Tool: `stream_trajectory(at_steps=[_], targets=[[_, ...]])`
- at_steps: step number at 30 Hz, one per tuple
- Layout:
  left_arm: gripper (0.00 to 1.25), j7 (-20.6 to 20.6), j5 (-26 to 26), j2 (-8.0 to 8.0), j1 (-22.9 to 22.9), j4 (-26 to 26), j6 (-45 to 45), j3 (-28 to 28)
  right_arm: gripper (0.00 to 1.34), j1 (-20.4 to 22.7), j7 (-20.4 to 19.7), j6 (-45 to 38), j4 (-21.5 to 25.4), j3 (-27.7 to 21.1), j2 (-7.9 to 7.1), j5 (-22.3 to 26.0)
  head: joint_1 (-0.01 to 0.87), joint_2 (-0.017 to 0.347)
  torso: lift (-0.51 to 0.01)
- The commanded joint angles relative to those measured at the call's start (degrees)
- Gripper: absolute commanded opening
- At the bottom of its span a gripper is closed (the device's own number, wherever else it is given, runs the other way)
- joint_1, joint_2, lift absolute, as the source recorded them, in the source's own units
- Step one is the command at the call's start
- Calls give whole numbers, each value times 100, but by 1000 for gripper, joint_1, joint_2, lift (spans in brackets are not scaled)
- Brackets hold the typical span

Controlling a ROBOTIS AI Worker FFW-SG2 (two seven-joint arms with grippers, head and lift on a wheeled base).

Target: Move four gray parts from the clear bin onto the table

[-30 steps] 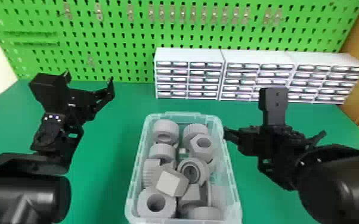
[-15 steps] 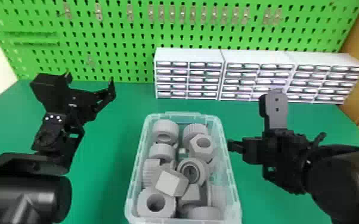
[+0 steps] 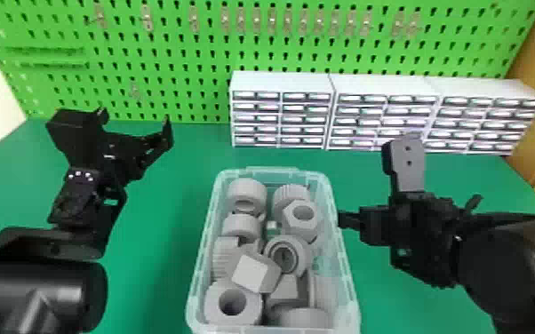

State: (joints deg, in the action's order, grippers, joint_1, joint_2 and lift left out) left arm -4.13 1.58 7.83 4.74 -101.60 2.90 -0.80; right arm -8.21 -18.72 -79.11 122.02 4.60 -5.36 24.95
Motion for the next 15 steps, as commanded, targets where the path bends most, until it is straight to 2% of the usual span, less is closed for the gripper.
stream_trajectory(at_steps=[1,15], targets=[[1135,0,0,-1,1,0,0,-8,845,-23,0,-16,-29,50,-9,1,678,34,-50],[1135,0,0,8,1,0,0,-8,845,-102,0,-122,-82,120,-9,-25,678,34,-50]])
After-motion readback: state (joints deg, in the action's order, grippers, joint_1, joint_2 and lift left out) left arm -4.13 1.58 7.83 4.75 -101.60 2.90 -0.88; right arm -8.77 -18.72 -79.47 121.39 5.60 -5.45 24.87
